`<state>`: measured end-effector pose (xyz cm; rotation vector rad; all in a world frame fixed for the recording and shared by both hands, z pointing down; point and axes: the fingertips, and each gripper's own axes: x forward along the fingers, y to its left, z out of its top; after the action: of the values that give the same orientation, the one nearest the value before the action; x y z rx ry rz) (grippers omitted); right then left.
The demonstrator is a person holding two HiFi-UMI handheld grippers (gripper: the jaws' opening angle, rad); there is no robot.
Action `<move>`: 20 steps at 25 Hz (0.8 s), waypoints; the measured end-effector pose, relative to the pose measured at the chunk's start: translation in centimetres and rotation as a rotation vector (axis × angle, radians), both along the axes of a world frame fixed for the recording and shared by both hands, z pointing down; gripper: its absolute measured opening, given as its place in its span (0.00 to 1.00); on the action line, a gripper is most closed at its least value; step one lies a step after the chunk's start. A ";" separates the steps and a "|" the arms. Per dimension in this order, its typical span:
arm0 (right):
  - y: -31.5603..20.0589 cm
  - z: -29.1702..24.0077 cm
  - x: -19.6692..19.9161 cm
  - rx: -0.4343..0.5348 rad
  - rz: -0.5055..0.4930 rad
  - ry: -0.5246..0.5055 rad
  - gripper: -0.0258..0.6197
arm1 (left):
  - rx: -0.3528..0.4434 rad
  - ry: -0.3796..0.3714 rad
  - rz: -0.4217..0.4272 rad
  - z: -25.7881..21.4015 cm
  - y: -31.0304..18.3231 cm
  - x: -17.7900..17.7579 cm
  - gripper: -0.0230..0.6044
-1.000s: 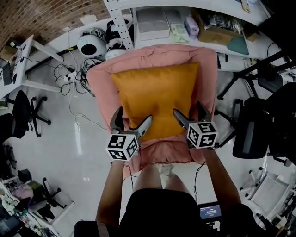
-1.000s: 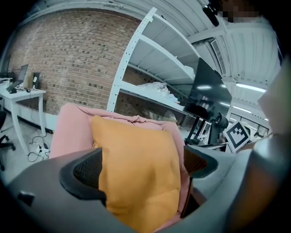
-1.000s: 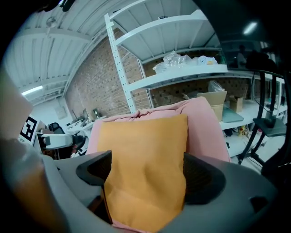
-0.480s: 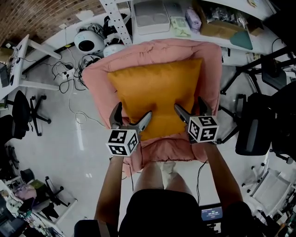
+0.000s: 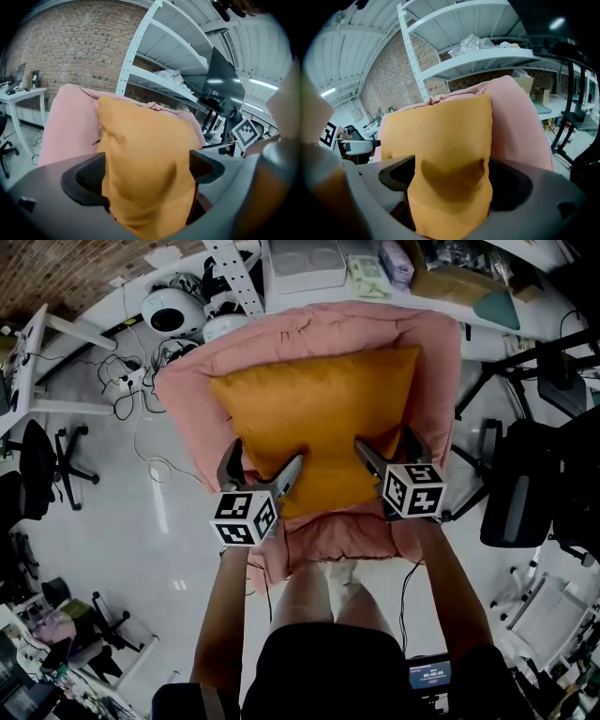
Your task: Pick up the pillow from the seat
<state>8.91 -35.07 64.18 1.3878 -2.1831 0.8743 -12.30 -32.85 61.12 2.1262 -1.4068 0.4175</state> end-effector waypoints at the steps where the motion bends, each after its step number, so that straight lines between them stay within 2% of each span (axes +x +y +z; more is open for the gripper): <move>1: -0.1 0.2 0.0 -0.003 0.001 0.001 0.77 | -0.003 0.000 -0.002 0.2 -0.1 -0.1 0.91; 8: -0.8 1.2 0.1 -0.017 0.008 0.008 0.77 | -0.027 0.031 -0.037 1.7 -1.0 -0.6 0.91; 20: -2.2 2.7 0.4 -0.036 0.022 0.015 0.79 | -0.040 0.013 -0.063 3.4 -2.8 -1.6 0.91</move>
<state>9.30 -37.31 66.87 1.3996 -2.1341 0.9035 -13.94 -35.65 64.50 2.0436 -1.4417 0.4032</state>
